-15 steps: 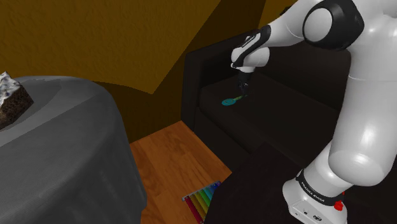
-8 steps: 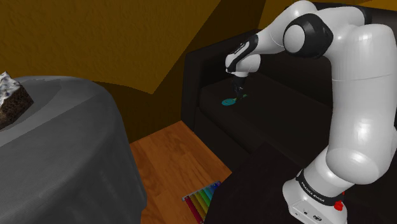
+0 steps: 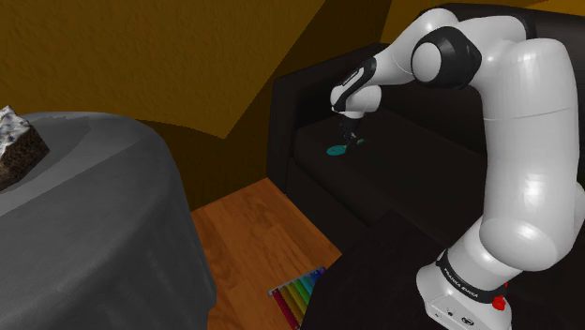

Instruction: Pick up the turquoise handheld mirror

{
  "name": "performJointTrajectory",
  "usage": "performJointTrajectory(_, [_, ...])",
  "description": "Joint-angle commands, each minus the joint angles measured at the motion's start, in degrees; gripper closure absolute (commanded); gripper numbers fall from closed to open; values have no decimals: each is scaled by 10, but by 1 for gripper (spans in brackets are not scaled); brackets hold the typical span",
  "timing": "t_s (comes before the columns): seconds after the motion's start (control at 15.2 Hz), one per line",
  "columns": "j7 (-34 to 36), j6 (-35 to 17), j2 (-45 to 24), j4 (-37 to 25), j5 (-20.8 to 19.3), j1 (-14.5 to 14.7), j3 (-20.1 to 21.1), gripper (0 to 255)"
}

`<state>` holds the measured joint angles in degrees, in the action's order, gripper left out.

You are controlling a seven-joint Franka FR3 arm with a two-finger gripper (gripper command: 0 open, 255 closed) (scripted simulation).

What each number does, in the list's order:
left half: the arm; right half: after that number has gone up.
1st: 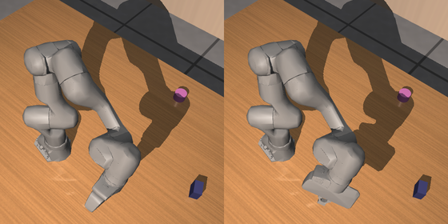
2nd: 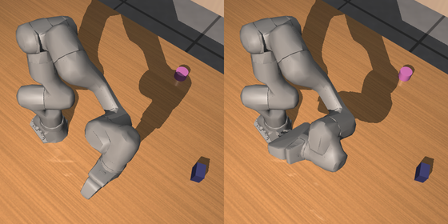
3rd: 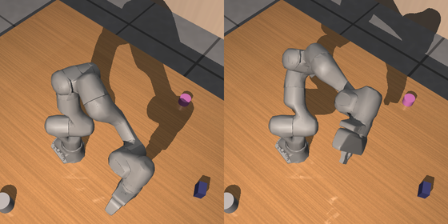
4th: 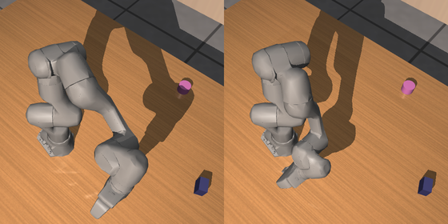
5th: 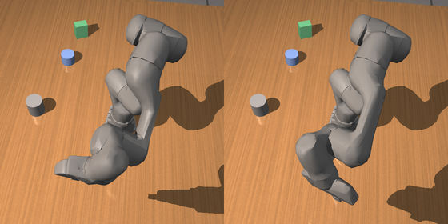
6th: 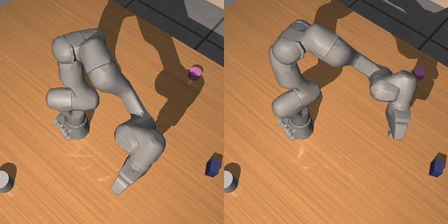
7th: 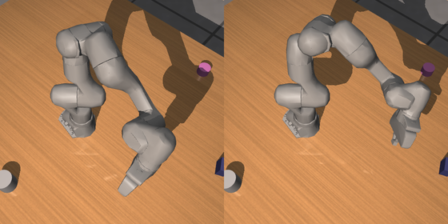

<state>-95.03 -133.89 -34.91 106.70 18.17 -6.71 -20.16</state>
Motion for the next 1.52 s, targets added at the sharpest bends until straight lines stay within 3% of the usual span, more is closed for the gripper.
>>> performJointTrajectory(0.0, [0, 0, -1, 0, 0, 0, 0, 255])
performJointTrajectory(0.4, [0, -1, -1, 0, 0, 0, 1, 255])
performJointTrajectory(1.45, [25, 80, 79, -4, -38, 19, -26, 255])
